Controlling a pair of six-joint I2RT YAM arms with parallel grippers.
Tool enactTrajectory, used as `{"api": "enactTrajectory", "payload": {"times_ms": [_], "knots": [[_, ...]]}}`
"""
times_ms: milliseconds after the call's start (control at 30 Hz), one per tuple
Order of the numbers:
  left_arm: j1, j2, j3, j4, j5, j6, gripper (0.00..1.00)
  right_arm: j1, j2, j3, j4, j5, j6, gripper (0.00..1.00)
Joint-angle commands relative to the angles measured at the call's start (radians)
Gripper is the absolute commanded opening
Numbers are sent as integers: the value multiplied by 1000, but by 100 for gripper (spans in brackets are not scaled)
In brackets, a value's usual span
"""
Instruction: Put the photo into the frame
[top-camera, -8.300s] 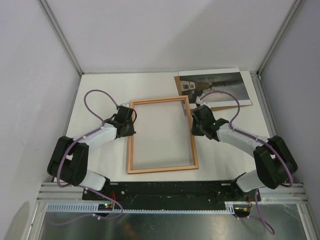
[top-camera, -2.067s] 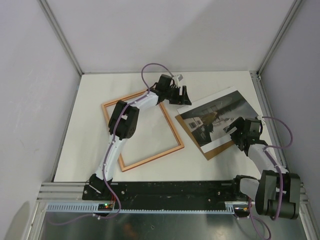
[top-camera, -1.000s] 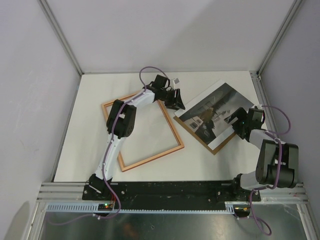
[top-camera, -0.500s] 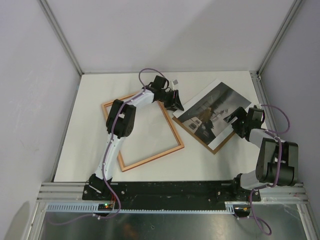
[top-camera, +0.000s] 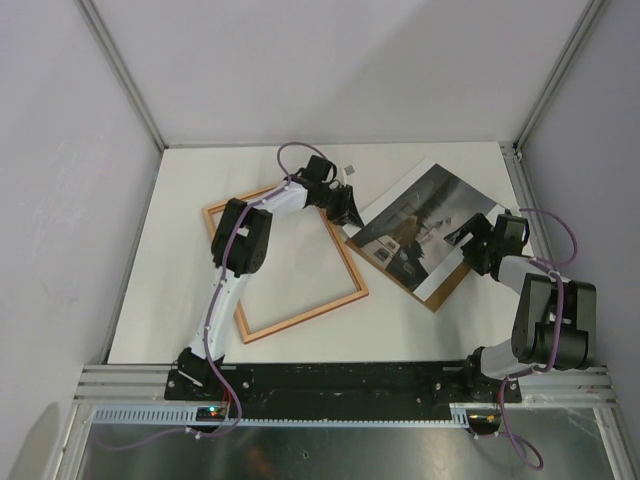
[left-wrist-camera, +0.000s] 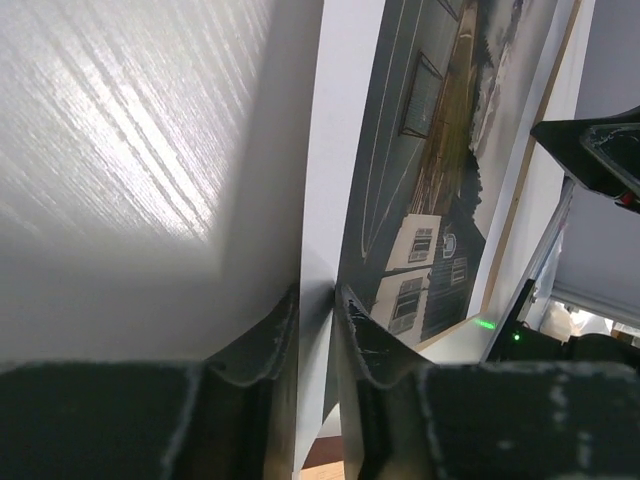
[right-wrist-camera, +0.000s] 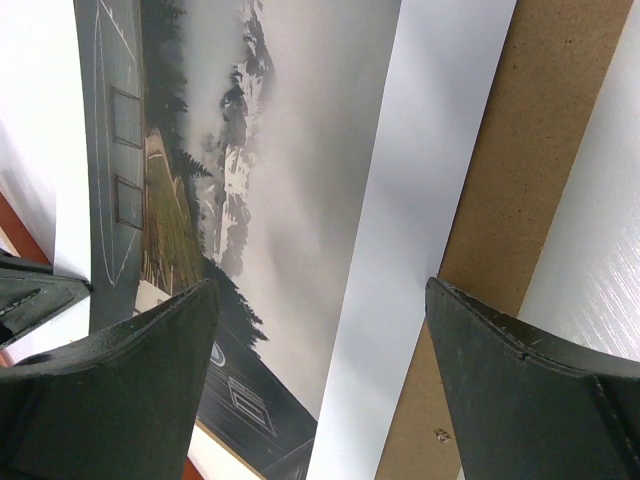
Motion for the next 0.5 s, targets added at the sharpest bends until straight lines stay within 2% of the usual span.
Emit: {"api": "enactTrajectory", "payload": {"times_ms": [0,133,467], "knots": [[-14,-107,-17,-10,31,-14,17,6,-5,29,-93,11,-20,88],[-15,-153,-27,-10,10,-25,2,6,-33,53,-162,62,-35,89],[-21,-324,-54,-10,-60,-35,0,6,-136,138,-310,152,-55,90]]}}
